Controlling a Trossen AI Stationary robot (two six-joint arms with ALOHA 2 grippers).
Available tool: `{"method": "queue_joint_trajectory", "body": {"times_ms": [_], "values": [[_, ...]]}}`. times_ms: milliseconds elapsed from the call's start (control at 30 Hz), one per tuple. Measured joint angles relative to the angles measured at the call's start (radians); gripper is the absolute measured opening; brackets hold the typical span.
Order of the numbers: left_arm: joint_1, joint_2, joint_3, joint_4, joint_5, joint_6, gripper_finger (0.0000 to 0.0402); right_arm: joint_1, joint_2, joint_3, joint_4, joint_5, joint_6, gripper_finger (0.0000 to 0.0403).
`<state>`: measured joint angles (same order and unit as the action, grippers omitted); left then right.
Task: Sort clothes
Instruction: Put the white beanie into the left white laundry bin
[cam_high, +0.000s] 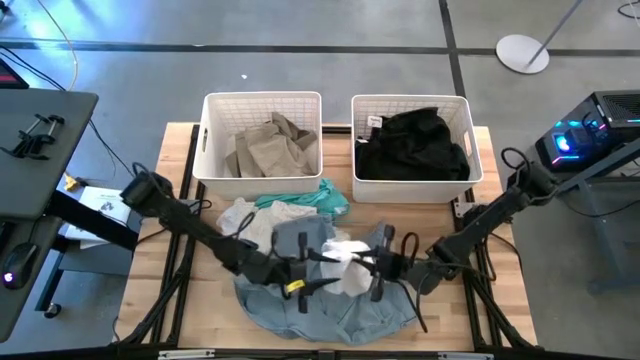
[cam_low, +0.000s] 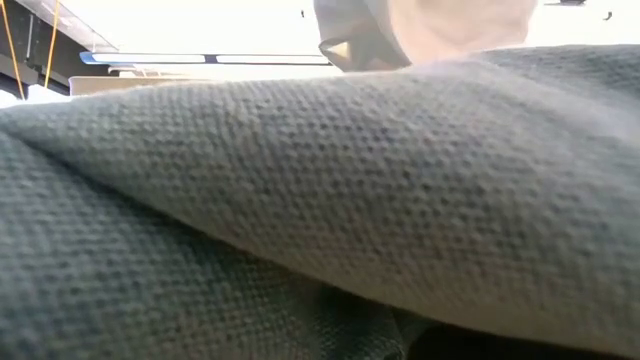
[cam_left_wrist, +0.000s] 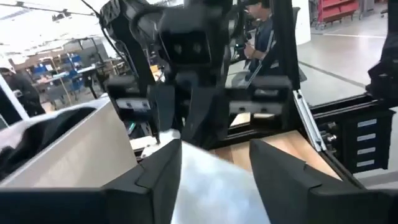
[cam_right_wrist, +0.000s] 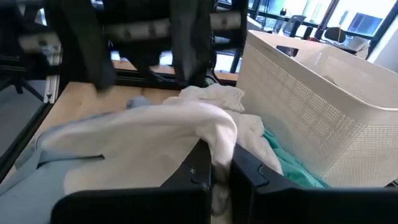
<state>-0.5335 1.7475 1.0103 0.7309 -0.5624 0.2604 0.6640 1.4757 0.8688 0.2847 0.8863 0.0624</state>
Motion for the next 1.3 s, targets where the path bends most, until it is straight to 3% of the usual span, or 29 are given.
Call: {"method": "queue_joint_trajectory", "body": {"times_ms": [100,267,567,800,933,1067,1167,1300], "values": [[0.027,0.037,0.000,0.013,0.005,-0.055,0.0219,-0.002,0.000,0.000,0.005,-0.012,0.016,0.0009],[0.066,0.052,0.000,-0.018,-0.131,-0.209,0.0261,-0.003,0.000,0.000,0.013,-0.045,0.016,0.0007],[0.099,0.053,0.000,-0.101,0.020,-0.233,0.0260,-0.003,0.000,0.000,0.035,-0.166,0.016,0.0007],[0.109,0.052,0.000,-0.127,0.038,-0.283,0.0193,-0.018,0.000,0.000,0.067,-0.183,0.026,0.0016],[0.108,0.052,0.000,-0.160,0.058,-0.294,0.0110,-0.050,-0.001,0.000,0.066,-0.190,0.116,0.0045],[0.086,0.052,0.000,-0.246,0.049,-0.329,0.0020,-0.076,-0.003,0.000,0.060,-0.207,0.147,0.0102],[0.045,0.037,0.004,-0.317,-0.033,-0.351,0.0019,-0.072,-0.031,0.000,0.053,-0.166,0.149,0.0143],[-0.034,-0.042,0.069,-0.522,-0.234,-0.320,0.0012,-0.011,-0.077,0.002,0.034,0.005,0.155,0.0166]]}}
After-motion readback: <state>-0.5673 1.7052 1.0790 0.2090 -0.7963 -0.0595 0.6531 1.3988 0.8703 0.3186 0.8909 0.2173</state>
